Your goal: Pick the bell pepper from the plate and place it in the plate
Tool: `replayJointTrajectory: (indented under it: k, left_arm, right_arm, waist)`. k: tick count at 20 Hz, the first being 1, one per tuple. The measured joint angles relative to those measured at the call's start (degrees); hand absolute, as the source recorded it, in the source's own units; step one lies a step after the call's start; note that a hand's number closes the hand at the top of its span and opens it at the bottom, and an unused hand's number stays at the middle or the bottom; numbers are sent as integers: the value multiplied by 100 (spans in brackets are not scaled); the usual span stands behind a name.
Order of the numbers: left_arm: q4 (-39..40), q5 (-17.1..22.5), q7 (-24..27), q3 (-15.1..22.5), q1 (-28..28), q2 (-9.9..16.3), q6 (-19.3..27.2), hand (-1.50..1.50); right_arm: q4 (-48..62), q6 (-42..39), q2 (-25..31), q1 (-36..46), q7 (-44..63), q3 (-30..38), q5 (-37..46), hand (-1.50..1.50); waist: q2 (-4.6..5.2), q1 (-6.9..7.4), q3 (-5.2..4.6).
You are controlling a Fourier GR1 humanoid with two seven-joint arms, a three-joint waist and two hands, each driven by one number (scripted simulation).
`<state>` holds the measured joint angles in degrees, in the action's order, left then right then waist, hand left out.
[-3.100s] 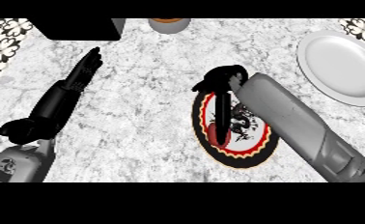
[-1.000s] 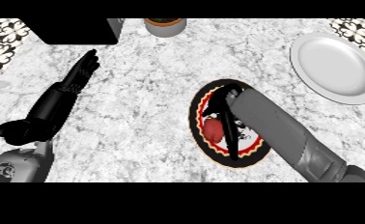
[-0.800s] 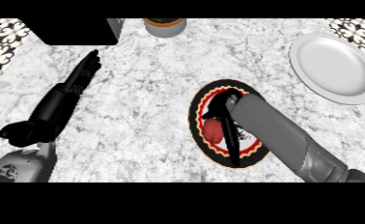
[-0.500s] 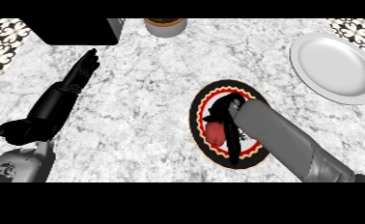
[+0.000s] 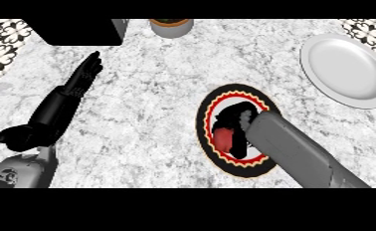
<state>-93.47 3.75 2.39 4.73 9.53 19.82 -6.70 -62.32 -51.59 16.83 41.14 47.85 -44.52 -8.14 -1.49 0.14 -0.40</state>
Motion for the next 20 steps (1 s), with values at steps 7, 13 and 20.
replayJointTrajectory:
  k: [7,13,20]
  left_arm:
    - [16,4,-90,-85,-84,17,47,0]
    - [-26,33,-114,-166,-106,46,44,0]
    - [-140,-75,-28,-118,-232,-4,21,0]
  right_arm:
    - [-872,2353,355,-8,57,-138,2185,150]
    - [-1764,4386,611,-332,408,-423,3969,150]
    - [-3505,5253,1262,-1188,1038,-413,5280,150]
  waist:
    - [-27,-225,55]
    - [15,-279,52]
    - [74,-209,42]
